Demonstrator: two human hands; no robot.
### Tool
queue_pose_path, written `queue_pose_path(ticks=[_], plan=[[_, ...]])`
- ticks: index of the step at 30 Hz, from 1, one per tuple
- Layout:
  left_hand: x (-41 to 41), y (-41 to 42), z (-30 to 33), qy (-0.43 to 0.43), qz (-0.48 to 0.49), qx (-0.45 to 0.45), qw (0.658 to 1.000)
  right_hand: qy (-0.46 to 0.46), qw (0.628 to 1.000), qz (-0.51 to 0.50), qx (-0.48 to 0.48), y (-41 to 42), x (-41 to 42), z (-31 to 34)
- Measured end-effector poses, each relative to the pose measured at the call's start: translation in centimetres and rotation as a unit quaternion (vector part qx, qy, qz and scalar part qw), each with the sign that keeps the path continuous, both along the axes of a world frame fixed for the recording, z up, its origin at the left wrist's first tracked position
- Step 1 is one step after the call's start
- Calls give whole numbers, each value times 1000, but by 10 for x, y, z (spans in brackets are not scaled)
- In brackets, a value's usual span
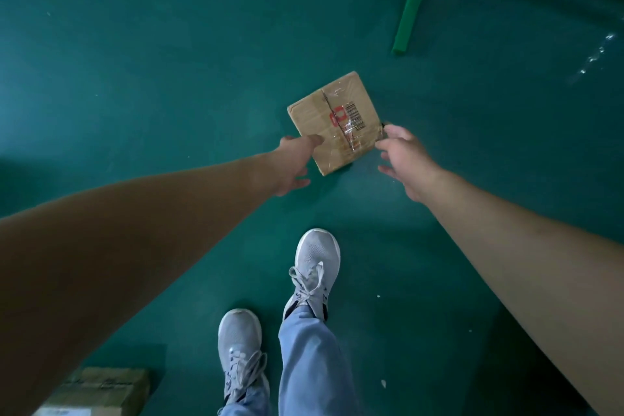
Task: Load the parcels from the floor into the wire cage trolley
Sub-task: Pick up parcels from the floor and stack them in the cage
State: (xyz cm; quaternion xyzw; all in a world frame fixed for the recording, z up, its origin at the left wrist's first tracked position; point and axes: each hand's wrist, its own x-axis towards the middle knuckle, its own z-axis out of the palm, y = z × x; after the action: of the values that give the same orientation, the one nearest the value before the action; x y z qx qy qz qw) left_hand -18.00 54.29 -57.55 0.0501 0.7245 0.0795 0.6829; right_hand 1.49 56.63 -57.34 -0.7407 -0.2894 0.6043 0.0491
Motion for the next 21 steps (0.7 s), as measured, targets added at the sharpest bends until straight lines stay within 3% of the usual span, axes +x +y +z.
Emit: queue_pose_path(ticks=[5, 11, 15, 21], plan=[[3, 3, -46, -25, -10, -13, 1000, -49, 997, 66, -6, 11, -5, -48], [2, 1, -63, -42, -11, -24, 999, -25, 999, 42, -20, 2, -7, -67], [-3, -10, -48, -41, -15, -23, 999, -103, 991, 80, 41, -15, 0, -37], [7, -16, 35, -69, 2, -13, 998, -1, 997, -83, 4, -38, 3, 54]])
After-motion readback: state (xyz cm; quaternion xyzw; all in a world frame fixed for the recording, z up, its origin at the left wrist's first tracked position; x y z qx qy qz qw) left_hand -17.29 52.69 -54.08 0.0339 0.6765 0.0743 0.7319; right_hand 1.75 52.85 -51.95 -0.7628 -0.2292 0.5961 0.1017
